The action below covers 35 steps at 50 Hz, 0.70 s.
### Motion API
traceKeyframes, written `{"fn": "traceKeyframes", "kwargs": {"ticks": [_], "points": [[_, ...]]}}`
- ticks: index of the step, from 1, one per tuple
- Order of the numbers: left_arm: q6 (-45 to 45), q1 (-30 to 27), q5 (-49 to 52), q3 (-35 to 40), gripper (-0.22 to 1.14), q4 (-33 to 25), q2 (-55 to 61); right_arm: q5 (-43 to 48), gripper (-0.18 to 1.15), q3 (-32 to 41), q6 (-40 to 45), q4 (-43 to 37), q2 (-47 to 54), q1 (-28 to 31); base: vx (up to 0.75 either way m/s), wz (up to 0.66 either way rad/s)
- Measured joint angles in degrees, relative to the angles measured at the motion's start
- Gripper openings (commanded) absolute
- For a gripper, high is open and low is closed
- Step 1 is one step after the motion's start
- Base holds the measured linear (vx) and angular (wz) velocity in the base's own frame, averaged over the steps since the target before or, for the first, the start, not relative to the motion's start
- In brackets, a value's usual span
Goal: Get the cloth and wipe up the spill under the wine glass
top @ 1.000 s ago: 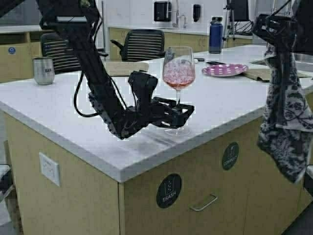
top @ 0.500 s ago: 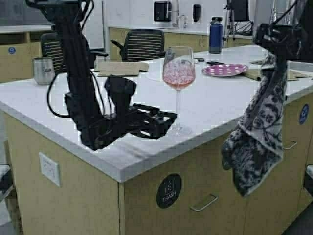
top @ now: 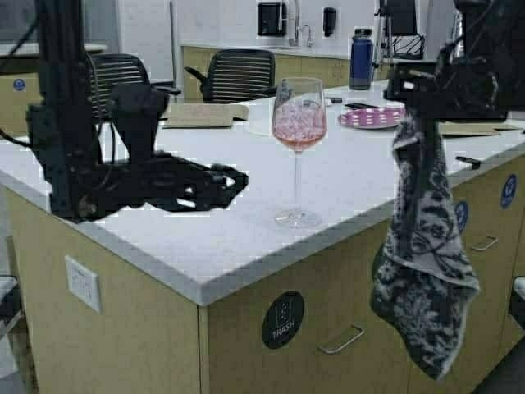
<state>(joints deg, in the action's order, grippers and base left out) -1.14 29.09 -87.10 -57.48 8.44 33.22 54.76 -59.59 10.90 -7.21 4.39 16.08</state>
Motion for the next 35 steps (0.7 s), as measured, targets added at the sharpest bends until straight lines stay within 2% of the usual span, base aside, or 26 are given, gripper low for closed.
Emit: {"fn": "traceKeyframes", "kwargs": {"ticks": [14,26,35], "points": [[-0.44,-0.09,10.46,-7.47,0.94,-3.34,-15.82,-16.26,0.08,0.26,-1.58,2.37,-14.59,0.53,0.0,0.0],[-0.62,0.0,27.16,-6.94,0.94,-4.39,-31.38,-28.3,0.08,2.02,-2.64,3.52,-23.73,0.62,0.0,0.0],[-0.62,0.0,41.75,-3.25,0.94,-5.27,-42.8,-35.42,0.08,5.27,-3.96,4.31,-29.62,0.53,0.0,0.0]]}}
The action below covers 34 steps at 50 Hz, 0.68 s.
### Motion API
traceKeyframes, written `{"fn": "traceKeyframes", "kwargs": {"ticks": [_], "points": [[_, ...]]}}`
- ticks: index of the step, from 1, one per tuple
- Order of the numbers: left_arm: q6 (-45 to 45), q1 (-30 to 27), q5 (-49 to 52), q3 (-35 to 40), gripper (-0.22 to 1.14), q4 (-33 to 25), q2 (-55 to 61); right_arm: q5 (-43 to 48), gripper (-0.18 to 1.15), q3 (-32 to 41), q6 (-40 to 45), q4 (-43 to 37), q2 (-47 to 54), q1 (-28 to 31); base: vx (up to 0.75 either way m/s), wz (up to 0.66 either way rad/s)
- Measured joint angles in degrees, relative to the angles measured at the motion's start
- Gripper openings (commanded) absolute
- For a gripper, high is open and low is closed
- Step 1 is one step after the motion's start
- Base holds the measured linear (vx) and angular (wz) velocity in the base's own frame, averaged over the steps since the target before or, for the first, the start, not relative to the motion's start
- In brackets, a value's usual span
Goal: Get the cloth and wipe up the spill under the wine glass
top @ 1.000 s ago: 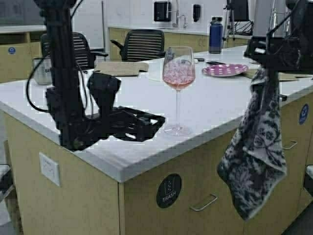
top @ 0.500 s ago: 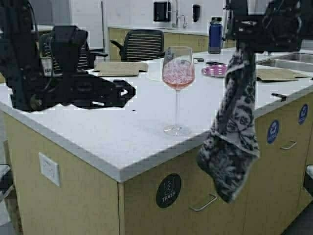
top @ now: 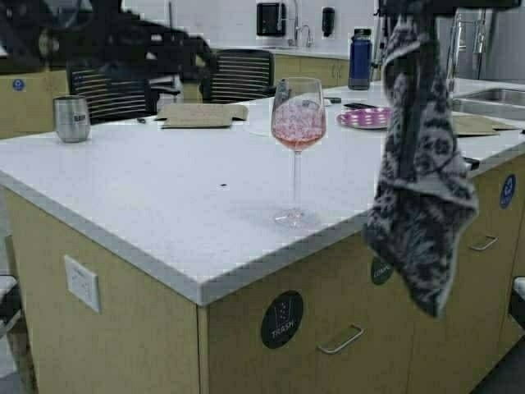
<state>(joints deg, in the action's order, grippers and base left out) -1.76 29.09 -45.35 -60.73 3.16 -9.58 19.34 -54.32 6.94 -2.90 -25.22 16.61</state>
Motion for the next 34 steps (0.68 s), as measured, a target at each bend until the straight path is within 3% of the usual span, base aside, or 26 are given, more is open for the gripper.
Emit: {"fn": "traceKeyframes", "kwargs": {"ticks": [13,34], "points": [[0.35,0.0,16.96,8.7,0.94,-1.41,-10.63,-5.8,0.08,4.13,-2.55,0.35,-5.01,-0.18,0.0,0.0],[0.35,0.0,21.36,13.89,0.94,-1.41,-16.87,-9.49,0.08,6.68,-3.08,0.35,-10.81,0.0,0.0,0.0]]}}
